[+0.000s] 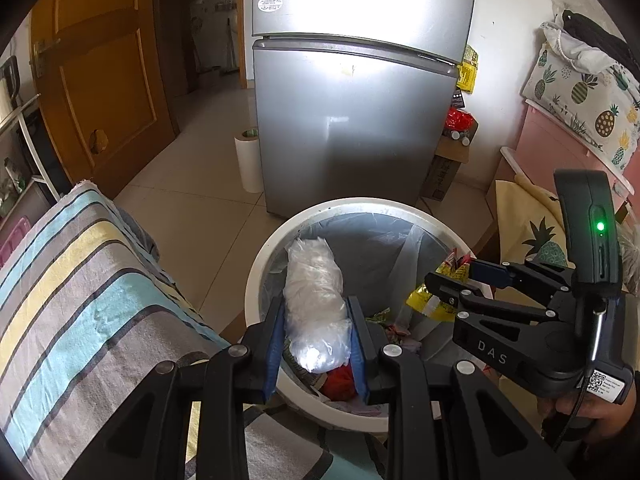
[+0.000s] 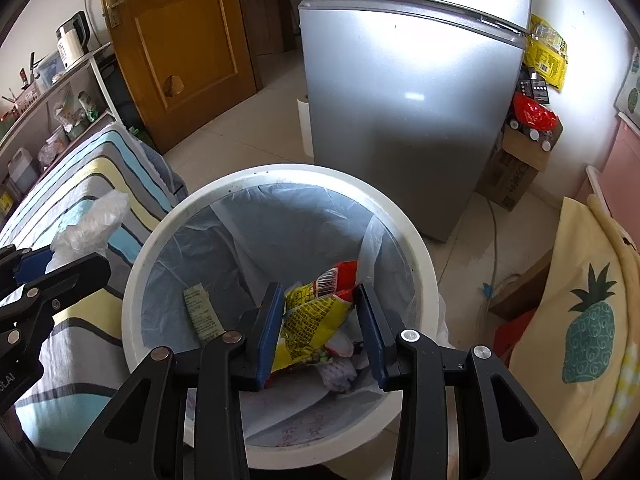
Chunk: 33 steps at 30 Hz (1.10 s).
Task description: Collect trash
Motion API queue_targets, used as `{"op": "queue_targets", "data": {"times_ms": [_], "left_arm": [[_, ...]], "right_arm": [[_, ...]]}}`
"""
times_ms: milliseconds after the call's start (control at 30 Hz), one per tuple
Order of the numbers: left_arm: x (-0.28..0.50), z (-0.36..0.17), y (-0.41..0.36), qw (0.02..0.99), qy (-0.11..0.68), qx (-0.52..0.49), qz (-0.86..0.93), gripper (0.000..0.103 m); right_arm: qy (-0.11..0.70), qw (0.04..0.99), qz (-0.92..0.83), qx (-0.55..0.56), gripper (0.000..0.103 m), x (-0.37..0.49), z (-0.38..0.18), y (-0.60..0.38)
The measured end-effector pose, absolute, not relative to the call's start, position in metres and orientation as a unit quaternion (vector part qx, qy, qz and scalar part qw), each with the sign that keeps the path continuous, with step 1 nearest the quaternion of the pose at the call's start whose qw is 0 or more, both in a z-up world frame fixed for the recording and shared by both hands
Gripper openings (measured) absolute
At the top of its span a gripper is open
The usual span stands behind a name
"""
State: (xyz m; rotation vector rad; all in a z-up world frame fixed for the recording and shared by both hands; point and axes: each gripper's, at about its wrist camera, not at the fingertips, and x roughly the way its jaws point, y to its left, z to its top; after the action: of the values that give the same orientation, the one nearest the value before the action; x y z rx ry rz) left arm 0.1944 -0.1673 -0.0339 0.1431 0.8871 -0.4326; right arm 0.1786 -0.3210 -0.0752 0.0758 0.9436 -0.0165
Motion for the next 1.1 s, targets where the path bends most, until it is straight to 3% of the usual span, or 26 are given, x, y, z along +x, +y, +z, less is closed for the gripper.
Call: {"op": "queue_targets", "data": {"times_ms": [33, 100, 167, 200, 1100], "left_arm": [[0.195, -0.035, -0.168, 0.878, 0.427, 0.070, -0.207, 0.032], [0.197, -0.036, -0.167, 0.878, 0.427, 0.071, -0.205, 0.037], [0.197, -0.036, -0.166, 0.879, 0.427, 0.068, -0.202, 0.049], [0.198, -0.036, -0.165, 0.879, 0.427, 0.066, -0.200, 0.050], [0.101, 0.014, -0.127, 0.930, 0.331, 0.040, -0.157, 0.052]], "right_arm": [[0.456, 0.889, -0.008, 0.038, 0.040, 0.179, -0.076, -0.322], [0.454, 0.890, -0.011, 0.043, 0.052, 0.179, -0.076, -0.324], [0.450, 0.892, -0.011, 0.048, 0.056, 0.178, -0.074, -0.325], [0.448, 0.893, -0.012, 0.048, 0.056, 0.177, -0.073, -0.326], [0.310, 0.947, -0.050, 0.072, 0.056, 0.053, -0.001, -0.294]]}}
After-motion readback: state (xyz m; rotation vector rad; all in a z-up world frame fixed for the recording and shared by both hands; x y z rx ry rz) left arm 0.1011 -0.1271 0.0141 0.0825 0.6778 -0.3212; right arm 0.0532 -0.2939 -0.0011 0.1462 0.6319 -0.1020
